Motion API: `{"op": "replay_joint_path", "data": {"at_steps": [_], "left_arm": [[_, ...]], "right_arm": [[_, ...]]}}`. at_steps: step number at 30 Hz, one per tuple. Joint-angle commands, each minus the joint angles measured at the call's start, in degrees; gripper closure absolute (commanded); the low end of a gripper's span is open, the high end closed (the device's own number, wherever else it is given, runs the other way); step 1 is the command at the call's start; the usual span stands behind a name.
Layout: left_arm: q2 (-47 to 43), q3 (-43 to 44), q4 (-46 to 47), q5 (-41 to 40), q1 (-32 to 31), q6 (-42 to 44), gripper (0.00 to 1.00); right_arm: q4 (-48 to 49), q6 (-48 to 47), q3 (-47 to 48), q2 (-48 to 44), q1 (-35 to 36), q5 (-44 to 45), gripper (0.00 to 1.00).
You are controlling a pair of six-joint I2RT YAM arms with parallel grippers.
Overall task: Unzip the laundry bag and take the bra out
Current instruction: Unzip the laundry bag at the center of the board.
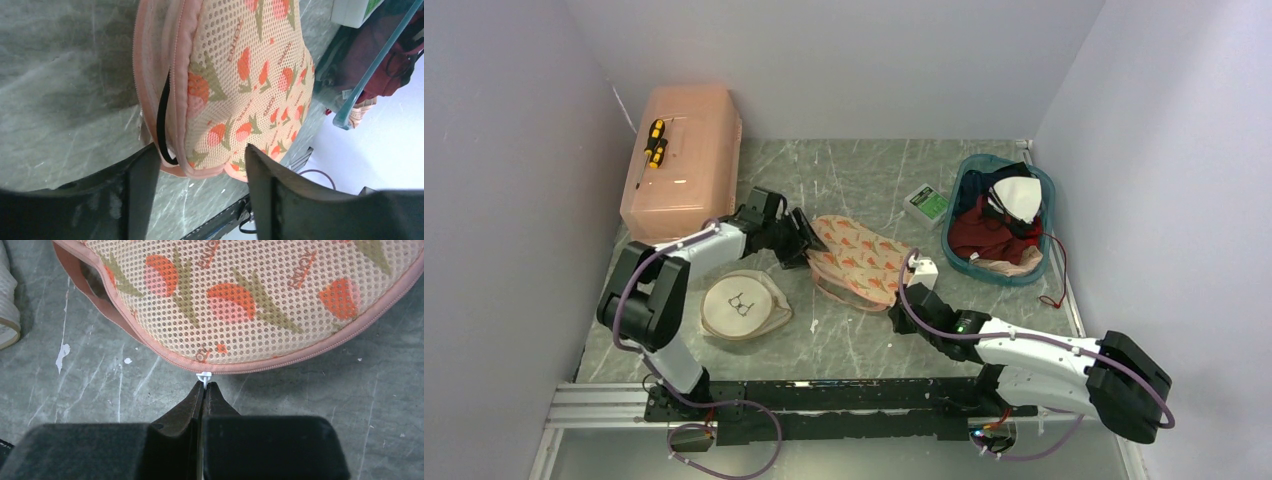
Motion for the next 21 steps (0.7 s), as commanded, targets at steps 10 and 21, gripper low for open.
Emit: {"op": "replay_joint_path", "data": {"at_steps": [10, 21], "left_arm": [[-30.1, -10.7, -8.4, -8.1, -2.8, -12.4, 0.14], [-21.2, -18.9, 19.1, -15.7, -18.7, -30.0, 0.15]], "right_arm": [[6.2, -0.6, 1.7, 1.5, 0.3, -2.5, 1.0], [10.3, -4.2, 2.7, 4.2, 0.6, -7.1, 1.0]]}}
